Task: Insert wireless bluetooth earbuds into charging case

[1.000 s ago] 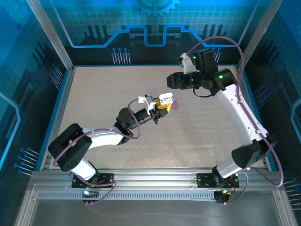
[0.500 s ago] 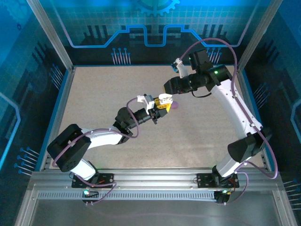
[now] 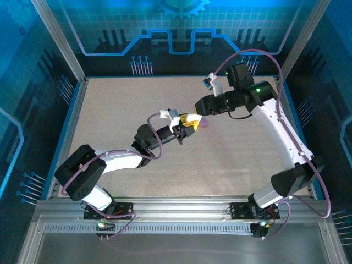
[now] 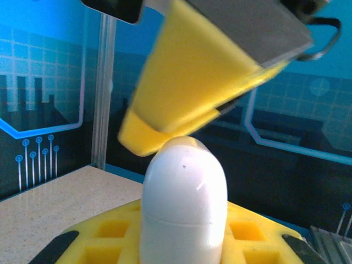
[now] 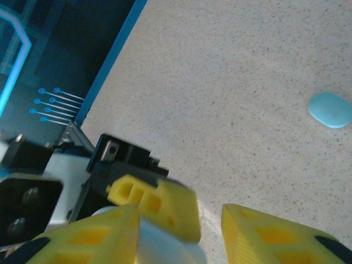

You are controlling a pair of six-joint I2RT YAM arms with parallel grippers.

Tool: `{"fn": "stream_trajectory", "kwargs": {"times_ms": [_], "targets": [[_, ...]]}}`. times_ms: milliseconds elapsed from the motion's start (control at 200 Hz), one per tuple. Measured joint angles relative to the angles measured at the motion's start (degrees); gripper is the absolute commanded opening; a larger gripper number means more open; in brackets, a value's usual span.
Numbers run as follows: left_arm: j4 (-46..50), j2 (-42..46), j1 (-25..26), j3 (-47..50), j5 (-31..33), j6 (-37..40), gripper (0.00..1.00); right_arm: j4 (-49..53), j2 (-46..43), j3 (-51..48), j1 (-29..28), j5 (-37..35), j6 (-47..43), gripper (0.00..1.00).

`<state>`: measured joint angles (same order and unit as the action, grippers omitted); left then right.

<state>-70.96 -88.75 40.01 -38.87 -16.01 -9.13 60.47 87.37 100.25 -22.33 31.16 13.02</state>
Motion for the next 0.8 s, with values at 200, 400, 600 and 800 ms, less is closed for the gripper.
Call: {"fn": "stream_trajectory", "kwargs": {"times_ms": [200,400,600,800], "targets": [[0.8,0.0,-0.2,0.0,0.3,0.0,0.21,-0.7,-1.3,-2.1,0.3,-0.3,0.7,0.48],[10.3,0.4,-0.4,0.0,0.7,-1.4,0.21,-8.4,-8.7,-14.6,6.4,-8.5,7.2,0.5],[25.7,-0.2,-0.5,0.3,1.2,-7.6,0.23,-15.5,-10.1,-28.4,11.8,-11.2,14.0,0.49],[46.4,-6.0,-0.9,-6.3,1.2,-12.1,0.24,-19.5,-8.7,-36.5,11.9,-11.4,17.0,0.49]]}}
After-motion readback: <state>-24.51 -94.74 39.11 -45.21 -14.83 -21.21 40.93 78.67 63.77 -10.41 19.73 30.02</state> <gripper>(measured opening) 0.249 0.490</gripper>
